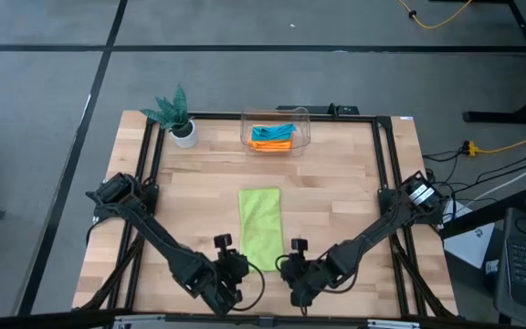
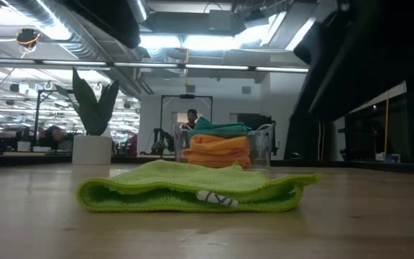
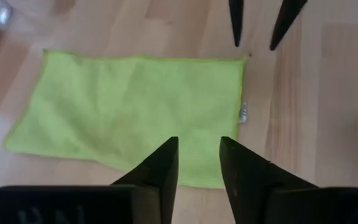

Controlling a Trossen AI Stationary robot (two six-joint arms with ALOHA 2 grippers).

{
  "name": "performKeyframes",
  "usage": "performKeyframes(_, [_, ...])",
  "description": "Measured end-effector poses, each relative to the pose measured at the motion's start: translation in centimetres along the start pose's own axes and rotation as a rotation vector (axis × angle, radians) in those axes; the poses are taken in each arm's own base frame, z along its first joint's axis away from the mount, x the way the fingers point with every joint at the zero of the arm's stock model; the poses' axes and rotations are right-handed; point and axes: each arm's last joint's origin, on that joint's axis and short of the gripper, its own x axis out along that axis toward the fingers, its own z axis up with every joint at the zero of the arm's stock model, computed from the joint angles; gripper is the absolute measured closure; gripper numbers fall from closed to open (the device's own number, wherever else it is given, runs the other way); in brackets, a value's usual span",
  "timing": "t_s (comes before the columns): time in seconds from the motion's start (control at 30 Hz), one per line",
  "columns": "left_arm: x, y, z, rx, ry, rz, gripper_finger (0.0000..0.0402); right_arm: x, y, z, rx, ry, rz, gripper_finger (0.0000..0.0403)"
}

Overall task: Fold microfiber towels
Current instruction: Fold the green microfiber cloth

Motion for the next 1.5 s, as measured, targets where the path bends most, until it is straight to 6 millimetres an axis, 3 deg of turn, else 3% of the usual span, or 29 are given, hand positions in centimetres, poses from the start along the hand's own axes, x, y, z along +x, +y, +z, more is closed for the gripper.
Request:
performKeyframes(0.17, [0.4, 0.3, 0.2, -0.031, 0.040, -0.020, 0.0249, 0.4, -0.1, 0.0, 0.028, 0.000, -0.007, 0.0236])
performKeyframes(0.4, [2.1, -0.1, -0.2, -0.035, 0.124, -0.057, 0.0190, 0.8, 0.0, 0.1, 0.008, -0.031, -0.015, 0.0167])
performKeyframes(0.67, [5.2, -2.4, -3.3, 0.060, 0.204, -0.039, 0.0189, 3.1, 0.3, -1.1, -0.046, -0.001, -0.042, 0.0154])
performKeyframes(1.0, [7.3, -3.5, -4.6, 0.070, 0.207, -0.030, 0.0188, 5.8, 0.8, -2.4, -0.109, 0.003, -0.065, 0.0162])
performKeyframes(1.17, [7.7, -3.7, -4.9, 0.075, 0.216, -0.026, 0.0193, 5.6, 0.7, -2.4, -0.036, 0.004, -0.063, 0.0163])
performKeyframes(1.33, [7.8, -3.8, -5.0, 0.066, 0.222, -0.034, 0.0228, 5.7, 0.7, -2.5, 0.048, 0.021, -0.053, 0.0201])
performKeyframes(1.5, [7.9, -3.8, -5.0, 0.029, 0.234, -0.042, 0.0304, 5.8, 0.5, -2.8, 0.158, 0.046, -0.065, 0.0290])
